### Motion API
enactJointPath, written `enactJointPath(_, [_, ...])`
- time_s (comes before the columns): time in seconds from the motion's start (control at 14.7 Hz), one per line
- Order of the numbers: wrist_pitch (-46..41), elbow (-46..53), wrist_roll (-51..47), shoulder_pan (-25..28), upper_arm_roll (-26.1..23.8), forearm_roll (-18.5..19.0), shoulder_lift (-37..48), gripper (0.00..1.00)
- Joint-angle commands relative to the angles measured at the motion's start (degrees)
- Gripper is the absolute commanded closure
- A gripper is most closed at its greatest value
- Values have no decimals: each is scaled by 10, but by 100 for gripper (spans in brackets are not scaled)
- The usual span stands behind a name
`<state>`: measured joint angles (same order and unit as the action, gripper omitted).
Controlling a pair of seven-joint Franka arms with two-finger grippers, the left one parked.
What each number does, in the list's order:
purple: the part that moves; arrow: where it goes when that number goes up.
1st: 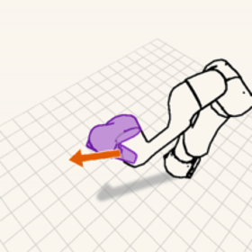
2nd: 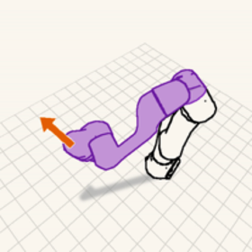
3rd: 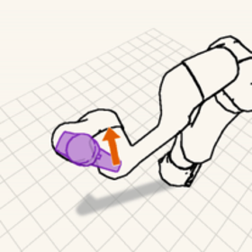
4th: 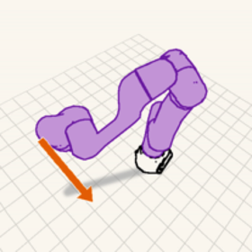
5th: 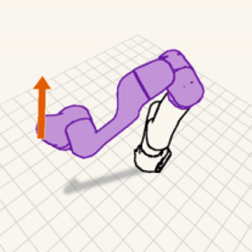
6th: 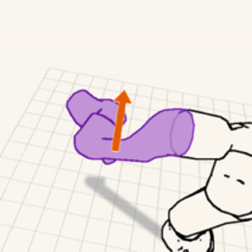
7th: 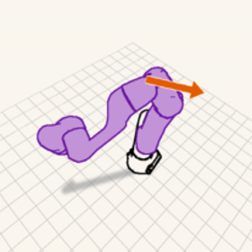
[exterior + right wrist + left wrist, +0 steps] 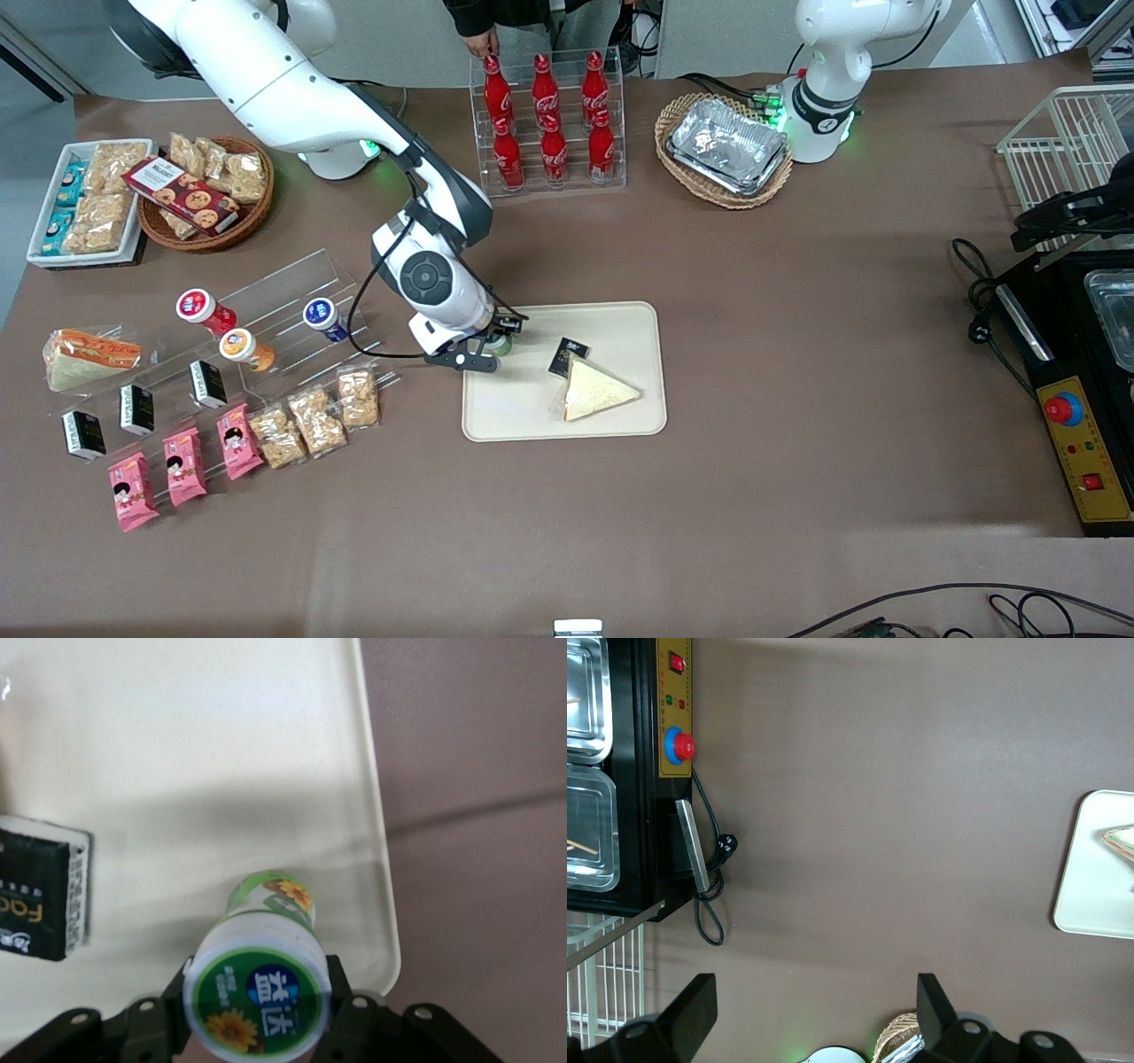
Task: Place green gum on tray
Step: 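Lower the bottle onto the tray and open the right gripper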
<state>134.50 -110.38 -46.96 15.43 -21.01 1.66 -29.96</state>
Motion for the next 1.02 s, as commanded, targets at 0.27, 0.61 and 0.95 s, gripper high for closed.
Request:
enactJointPath(0.27, [19,8,-9,7,2,26,-18,0])
enactJointPath(0.61, [5,10,-2,-3,0,47,16,0])
enactJointPath(0.95, [-70,22,29,-43,-1,43,126,0])
